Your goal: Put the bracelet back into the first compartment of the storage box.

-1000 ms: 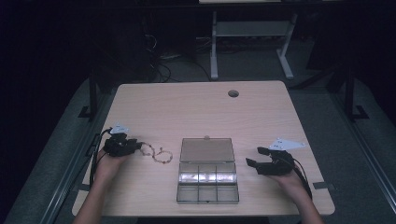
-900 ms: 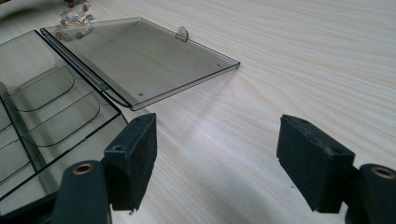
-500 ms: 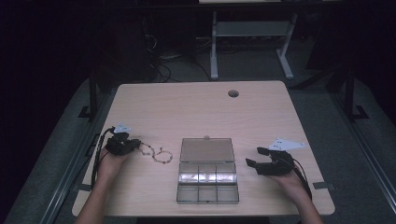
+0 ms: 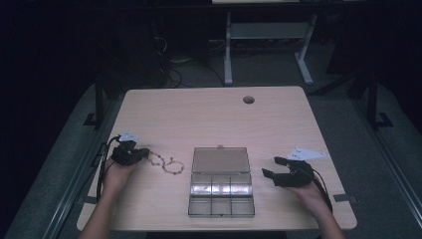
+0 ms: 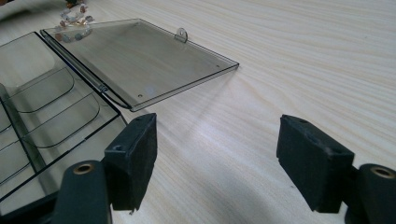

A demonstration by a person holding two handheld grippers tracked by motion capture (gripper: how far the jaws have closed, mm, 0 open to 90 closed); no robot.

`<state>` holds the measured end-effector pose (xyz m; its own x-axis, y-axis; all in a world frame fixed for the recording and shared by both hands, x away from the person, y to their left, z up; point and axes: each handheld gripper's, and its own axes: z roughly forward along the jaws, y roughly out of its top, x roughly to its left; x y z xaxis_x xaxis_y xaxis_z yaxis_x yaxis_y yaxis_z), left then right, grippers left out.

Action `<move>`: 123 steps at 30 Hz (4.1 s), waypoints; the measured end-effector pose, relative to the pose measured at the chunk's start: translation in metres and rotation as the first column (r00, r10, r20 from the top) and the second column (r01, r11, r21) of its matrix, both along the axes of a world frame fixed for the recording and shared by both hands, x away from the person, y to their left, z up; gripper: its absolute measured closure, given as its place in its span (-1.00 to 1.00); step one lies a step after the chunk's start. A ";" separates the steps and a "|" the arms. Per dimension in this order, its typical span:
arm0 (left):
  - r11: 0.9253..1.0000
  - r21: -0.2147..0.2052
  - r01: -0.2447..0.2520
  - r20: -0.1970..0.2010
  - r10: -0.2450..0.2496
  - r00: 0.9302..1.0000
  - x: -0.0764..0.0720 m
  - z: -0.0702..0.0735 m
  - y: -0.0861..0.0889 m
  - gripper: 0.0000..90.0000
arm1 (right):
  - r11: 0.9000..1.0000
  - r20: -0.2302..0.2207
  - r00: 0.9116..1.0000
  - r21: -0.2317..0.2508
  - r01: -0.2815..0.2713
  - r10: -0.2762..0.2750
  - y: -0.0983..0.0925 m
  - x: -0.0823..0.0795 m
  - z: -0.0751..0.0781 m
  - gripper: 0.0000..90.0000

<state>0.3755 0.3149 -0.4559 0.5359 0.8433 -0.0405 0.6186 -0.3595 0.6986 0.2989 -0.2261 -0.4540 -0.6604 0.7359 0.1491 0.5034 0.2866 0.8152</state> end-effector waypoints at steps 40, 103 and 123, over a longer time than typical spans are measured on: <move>0.936 -0.300 0.181 0.135 -0.146 0.980 -0.024 0.076 -0.008 0.88 | 1.000 -0.001 1.000 -0.005 0.003 -0.003 -0.001 0.001 -0.001 -0.36; 0.767 -0.355 0.534 0.312 -0.442 0.841 -0.084 0.156 -0.087 0.89 | 1.000 -0.003 1.000 -0.007 -0.007 0.006 0.000 0.002 -0.002 -0.36; 0.748 -0.375 0.548 0.258 -0.484 0.836 -0.077 0.130 -0.117 0.89 | 1.000 -0.007 1.000 -0.006 0.000 0.000 -0.001 0.002 -0.002 -0.36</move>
<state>0.2981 0.1977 -0.3261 0.9108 0.3528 -0.2144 0.3126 -0.2503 0.9163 0.3004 -0.2274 -0.4556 -0.6595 0.7367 0.1494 0.5092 0.2917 0.8097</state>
